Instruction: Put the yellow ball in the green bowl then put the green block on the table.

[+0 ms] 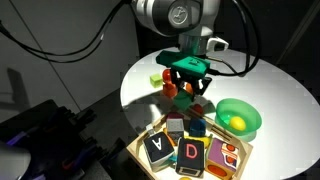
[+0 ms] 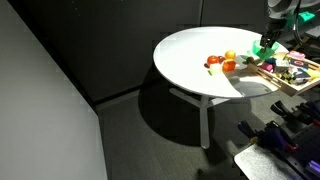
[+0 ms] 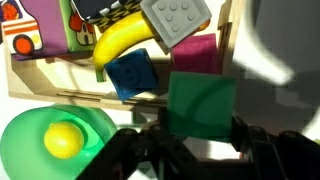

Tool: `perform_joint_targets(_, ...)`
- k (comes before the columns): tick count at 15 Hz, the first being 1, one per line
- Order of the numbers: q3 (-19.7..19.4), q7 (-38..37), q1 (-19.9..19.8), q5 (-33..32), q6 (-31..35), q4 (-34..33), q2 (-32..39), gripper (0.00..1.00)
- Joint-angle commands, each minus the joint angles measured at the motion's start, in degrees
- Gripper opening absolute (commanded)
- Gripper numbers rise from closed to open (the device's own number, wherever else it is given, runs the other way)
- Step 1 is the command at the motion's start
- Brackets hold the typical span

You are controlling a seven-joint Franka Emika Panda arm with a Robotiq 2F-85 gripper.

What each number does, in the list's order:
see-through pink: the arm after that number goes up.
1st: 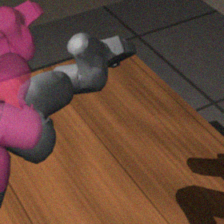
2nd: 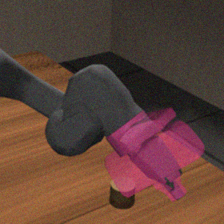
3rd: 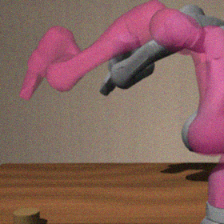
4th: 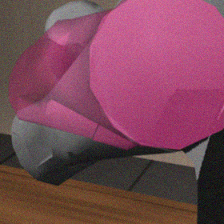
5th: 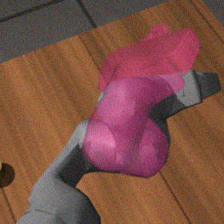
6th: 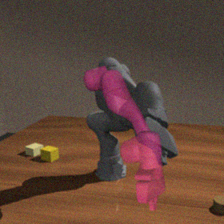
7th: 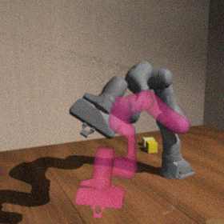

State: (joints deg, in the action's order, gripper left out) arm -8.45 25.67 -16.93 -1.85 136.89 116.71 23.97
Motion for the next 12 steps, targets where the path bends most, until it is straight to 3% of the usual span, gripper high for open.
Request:
perform_joint_targets(1,0.97,-1.73,0.83,-0.46,-2.21,-1.88,-0.29,0.33)
perform_joint_targets(12,2.08,-8.32,5.66,-1.40,-7.05,-9.01,3.68,0.33)
